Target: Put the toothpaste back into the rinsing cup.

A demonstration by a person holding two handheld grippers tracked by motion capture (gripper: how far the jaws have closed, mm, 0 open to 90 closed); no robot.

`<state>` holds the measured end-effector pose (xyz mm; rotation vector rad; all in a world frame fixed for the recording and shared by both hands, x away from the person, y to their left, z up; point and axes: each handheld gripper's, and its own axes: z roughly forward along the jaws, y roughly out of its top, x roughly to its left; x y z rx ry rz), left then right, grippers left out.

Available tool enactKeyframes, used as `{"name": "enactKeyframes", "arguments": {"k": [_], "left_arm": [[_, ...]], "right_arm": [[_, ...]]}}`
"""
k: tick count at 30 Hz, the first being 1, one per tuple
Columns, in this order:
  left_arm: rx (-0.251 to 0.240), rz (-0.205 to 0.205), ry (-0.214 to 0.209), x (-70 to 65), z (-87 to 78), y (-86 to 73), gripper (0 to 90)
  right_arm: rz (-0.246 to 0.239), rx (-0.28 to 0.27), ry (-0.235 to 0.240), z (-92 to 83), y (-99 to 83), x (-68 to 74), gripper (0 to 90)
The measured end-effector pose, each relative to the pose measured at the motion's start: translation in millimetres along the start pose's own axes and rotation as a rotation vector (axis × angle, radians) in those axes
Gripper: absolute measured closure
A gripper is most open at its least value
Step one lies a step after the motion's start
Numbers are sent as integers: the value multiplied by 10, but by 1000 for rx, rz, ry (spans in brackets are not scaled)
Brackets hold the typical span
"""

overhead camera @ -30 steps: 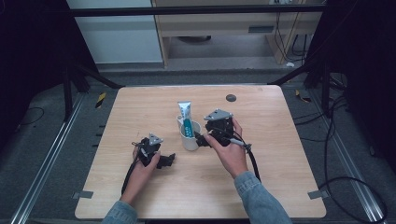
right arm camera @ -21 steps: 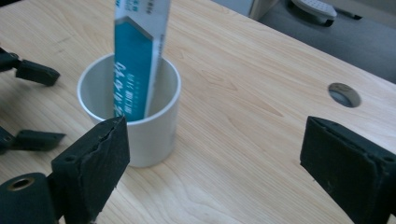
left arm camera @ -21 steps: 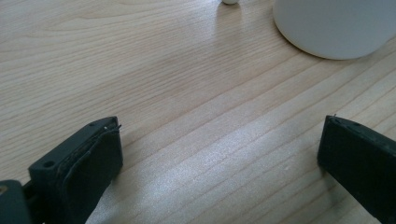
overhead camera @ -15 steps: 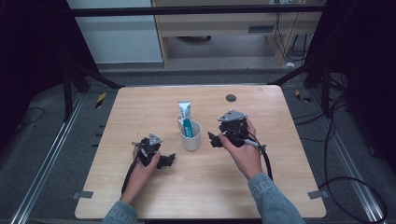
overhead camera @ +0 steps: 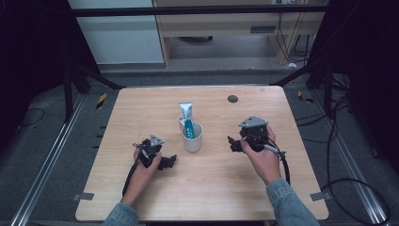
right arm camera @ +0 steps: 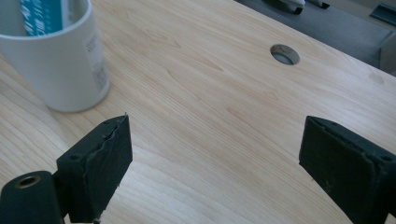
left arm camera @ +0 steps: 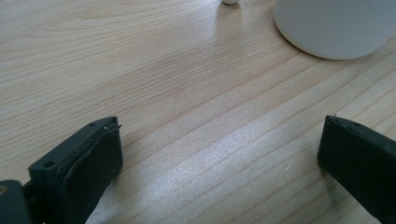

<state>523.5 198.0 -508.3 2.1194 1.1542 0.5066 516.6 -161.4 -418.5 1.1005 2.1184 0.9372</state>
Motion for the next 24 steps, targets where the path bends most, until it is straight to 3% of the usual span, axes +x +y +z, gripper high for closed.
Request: {"name": "enactKeyframes", "arguments": {"k": [16,24], "left_arm": [[0,0,0,0,0,0,0],[1,-2,1,-6,0,0,0]], "right_arm": [[64,62,-27,33,-464,-300,89],[92,106,-11,138,-708,-354,95]]}}
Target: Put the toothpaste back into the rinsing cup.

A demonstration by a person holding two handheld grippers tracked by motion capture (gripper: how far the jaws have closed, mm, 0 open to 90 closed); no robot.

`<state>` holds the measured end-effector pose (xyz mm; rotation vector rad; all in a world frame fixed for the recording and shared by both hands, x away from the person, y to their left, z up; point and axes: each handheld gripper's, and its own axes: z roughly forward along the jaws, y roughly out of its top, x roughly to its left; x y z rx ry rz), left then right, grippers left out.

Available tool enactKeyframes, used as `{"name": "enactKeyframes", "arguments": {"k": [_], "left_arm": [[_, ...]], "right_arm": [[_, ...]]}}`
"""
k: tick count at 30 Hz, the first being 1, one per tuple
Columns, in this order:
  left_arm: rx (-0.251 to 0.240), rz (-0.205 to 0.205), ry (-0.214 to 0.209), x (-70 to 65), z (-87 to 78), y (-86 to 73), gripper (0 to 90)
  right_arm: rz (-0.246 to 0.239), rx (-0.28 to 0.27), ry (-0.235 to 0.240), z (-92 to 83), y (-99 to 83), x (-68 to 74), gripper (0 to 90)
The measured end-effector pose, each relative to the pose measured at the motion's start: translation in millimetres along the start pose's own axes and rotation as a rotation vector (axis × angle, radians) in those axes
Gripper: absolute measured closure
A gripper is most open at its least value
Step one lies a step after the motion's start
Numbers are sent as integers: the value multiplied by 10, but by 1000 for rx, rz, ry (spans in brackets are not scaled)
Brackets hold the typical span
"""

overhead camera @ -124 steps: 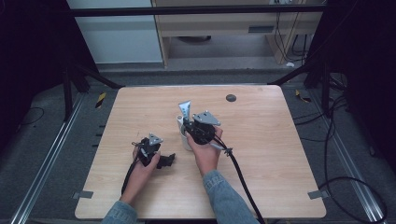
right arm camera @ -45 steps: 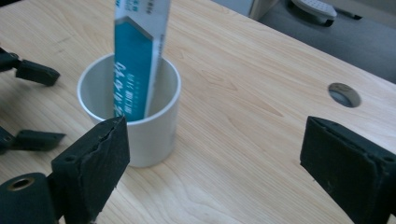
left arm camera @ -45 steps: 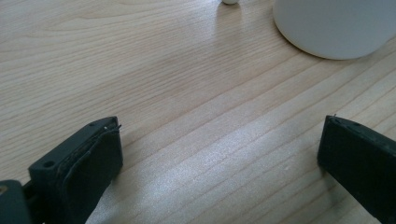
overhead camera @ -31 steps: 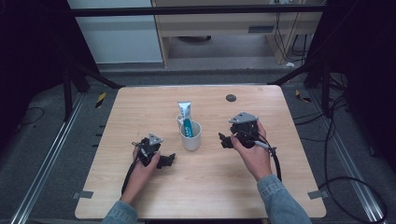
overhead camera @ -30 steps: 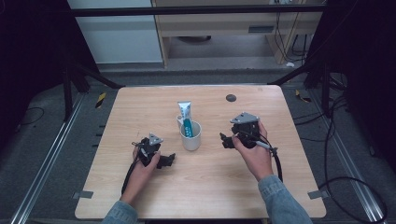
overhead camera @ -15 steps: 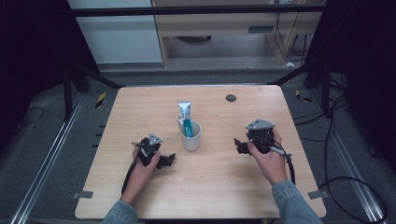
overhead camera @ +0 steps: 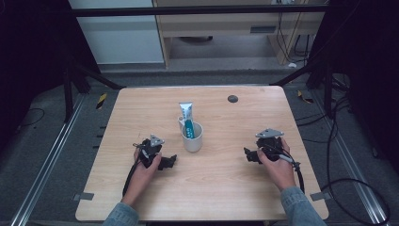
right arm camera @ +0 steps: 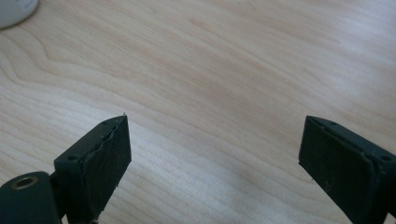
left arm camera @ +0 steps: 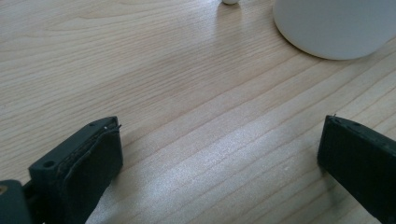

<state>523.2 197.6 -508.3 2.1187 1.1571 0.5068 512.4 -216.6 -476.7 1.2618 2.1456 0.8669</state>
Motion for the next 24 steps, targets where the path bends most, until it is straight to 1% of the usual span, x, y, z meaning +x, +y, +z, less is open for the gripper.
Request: {"name": "enactKeyframes", "arguments": {"k": [4,6,11,14,18,21,24], "left_arm": [[0,0,0,-1,1,1,0],[0,0,0,-1,1,1,0],[0,0,0,-1,1,1,0],[0,0,0,-1,1,1,0],[0,1,0,0,1,1,0],[0,0,0,0,1,1,0],[0,0,0,-1,1,1,0]], "right_arm": [[16,12,11,35,-90,-57,97],[42,6,19,54,-134,-103,101],[110,11,15,118,-228,-235,103],[133,20,15,161,-270,-279,104],[136,23,9,199,-278,-289,103],[140,12,3,226,-281,-274,89],[133,5,-9,249,-279,-270,71]]}}
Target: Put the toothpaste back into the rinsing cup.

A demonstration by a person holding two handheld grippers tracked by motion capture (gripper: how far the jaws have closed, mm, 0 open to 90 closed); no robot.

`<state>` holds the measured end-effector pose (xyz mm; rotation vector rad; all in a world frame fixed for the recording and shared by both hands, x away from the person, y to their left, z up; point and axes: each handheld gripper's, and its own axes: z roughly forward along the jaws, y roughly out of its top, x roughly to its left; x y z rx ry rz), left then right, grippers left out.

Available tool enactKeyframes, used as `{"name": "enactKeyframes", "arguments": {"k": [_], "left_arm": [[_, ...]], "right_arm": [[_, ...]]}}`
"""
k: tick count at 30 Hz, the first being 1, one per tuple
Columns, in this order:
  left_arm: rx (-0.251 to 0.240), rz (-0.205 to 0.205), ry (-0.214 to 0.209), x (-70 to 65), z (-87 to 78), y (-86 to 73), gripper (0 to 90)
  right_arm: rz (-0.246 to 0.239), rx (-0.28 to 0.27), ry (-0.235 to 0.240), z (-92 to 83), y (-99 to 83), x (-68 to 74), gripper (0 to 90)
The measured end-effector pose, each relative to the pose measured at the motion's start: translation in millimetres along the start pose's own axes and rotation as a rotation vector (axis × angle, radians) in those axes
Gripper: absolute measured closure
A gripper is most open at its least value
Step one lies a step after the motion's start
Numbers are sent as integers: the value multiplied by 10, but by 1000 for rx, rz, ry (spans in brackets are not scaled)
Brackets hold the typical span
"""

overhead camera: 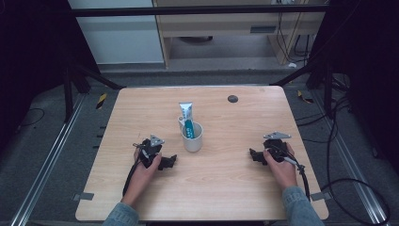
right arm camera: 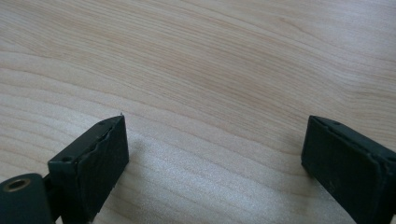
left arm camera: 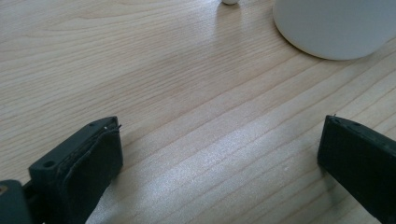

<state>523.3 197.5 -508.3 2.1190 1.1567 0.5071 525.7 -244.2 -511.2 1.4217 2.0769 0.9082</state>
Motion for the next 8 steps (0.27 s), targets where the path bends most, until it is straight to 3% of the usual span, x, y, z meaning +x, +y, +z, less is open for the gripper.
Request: {"name": "enactKeyframes", "arguments": {"k": [8], "left_arm": [[0,0,0,-1,0,-1,0]], "right_arm": [[30,5,-26,-1,-3,30,55]]}}
